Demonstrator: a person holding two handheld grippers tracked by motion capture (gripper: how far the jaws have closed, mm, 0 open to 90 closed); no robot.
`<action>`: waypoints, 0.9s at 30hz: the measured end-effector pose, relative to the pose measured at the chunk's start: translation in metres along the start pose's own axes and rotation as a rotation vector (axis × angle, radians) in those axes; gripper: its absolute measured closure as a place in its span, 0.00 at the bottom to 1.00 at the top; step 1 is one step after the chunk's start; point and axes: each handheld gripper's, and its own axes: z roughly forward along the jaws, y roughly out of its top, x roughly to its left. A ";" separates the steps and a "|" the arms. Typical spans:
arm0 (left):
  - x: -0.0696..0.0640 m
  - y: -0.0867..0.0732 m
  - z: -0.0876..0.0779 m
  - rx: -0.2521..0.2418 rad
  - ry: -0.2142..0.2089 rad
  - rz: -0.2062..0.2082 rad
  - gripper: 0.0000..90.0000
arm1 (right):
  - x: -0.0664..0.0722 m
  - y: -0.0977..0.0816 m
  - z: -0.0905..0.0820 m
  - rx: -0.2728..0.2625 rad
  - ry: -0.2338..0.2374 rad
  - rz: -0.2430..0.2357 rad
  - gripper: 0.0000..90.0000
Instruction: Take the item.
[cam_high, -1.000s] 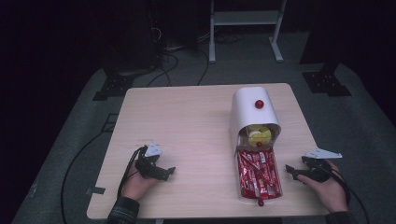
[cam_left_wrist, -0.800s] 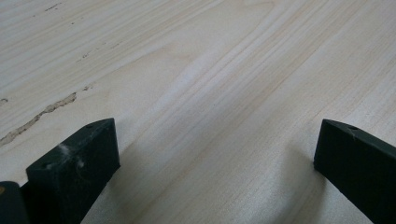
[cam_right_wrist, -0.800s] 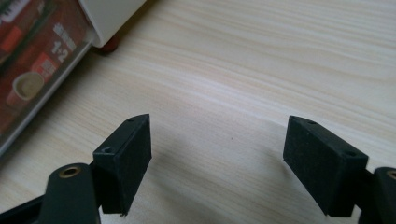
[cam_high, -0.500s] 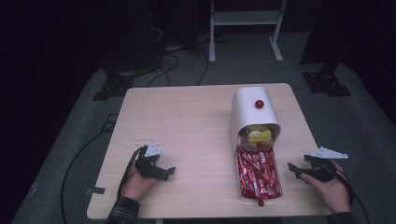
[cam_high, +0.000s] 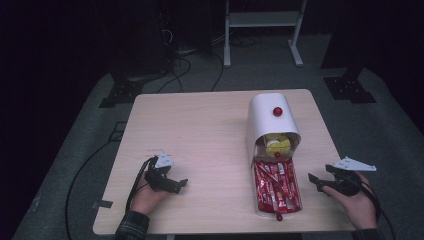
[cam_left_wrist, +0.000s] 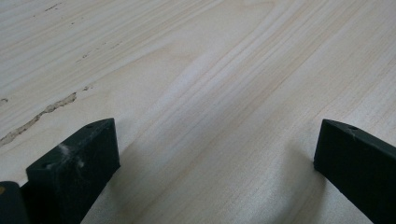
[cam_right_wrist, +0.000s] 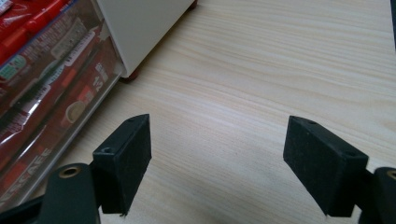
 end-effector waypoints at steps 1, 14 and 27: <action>0.000 0.000 0.000 0.000 0.000 0.000 0.00 | 0.000 0.000 0.000 -0.002 0.001 -0.001 0.25; 0.000 0.000 0.000 0.000 0.000 0.000 0.00 | 0.004 0.004 -0.005 -0.021 0.015 0.006 0.25; 0.000 0.000 0.000 -0.001 0.000 -0.001 0.00 | 0.007 0.008 -0.011 -0.035 0.031 0.008 0.25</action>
